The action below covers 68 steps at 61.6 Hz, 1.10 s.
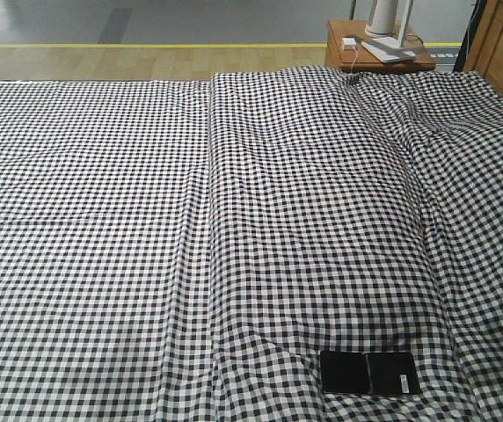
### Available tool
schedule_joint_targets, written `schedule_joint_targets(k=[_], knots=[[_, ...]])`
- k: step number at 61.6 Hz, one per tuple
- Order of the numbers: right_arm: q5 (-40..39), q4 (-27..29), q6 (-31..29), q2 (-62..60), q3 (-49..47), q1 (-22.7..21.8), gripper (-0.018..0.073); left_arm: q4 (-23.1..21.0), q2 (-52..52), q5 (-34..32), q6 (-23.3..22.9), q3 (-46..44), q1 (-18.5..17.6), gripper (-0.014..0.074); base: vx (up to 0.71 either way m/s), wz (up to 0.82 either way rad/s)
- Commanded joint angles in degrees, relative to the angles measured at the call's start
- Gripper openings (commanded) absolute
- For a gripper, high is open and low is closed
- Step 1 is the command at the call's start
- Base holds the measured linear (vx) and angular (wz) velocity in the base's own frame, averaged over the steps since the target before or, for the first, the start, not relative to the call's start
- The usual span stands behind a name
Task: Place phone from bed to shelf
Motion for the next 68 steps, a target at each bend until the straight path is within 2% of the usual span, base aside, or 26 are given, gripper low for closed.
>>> schedule_joint_targets(k=[1, 23, 38, 49, 68], knots=[[-4.3, -0.2, 0.0, -0.7, 0.4, -0.3, -0.0006, -0.6, -0.4, -4.1, -0.5, -1.4, -0.4, 0.0001, 0.00, 0.00], [-7.1, -0.5, -0.1, -0.7, 0.4, -0.3, -0.0006, -0.6, -0.4, -4.1, -0.5, -1.4, -0.4, 0.0001, 0.00, 0.00], [-12.5, -0.5, -0.9, -0.7, 0.4, -0.3, -0.0006, -0.6, -0.4, -4.1, -0.5, -1.4, -0.4, 0.0001, 0.00, 0.00], [-21.2, -0.3, -0.9, -0.7, 0.2, -0.3, -0.0006, -0.6, -0.4, -4.1, -0.5, -1.4, -0.4, 0.0001, 0.00, 0.00], [-22.5, 0.0, -3.1, -0.7, -10.2, -0.3, -0.0006, -0.6, -0.4, -4.1, -0.5, -1.4, -0.4, 0.0001, 0.00, 0.00]])
